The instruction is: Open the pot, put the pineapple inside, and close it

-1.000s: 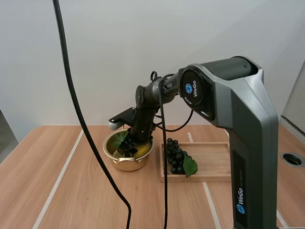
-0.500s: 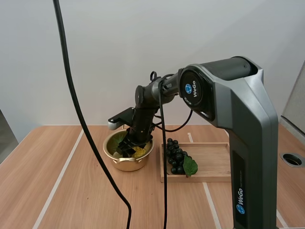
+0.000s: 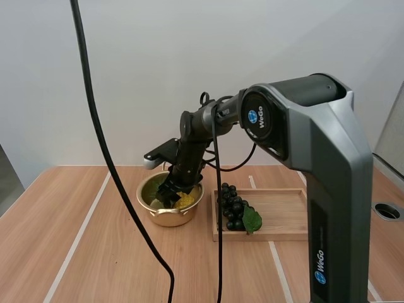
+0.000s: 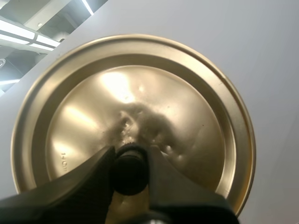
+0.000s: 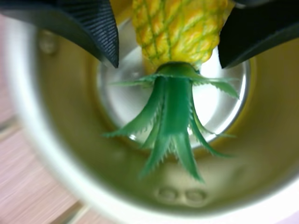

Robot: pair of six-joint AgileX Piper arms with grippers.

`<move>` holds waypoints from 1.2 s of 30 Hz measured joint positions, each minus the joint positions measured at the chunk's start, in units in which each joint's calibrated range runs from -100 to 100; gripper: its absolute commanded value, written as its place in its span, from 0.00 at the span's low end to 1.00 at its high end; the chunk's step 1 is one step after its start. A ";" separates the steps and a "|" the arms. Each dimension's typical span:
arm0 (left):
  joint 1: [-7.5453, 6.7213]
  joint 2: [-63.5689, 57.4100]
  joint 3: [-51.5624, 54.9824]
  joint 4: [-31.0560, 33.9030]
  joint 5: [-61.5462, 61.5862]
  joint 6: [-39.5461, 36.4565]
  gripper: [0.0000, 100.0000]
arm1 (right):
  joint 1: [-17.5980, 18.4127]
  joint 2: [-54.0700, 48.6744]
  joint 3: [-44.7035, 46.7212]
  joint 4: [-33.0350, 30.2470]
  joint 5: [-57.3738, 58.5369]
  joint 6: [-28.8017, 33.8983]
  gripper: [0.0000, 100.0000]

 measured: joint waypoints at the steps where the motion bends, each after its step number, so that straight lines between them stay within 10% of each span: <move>1: 0.00 0.00 0.00 0.00 0.00 0.00 0.00 | 0.00 -1.11 0.00 -0.12 -0.41 0.00 1.00; 20: 0.00 0.00 0.00 0.00 0.70 0.00 0.00 | -1.59 -27.40 0.00 -7.49 -7.80 1.49 1.00; 36: 0.00 0.00 0.00 0.00 0.84 -1.24 0.00 | -18.88 -41.01 -14.00 -8.55 -10.27 14.25 1.00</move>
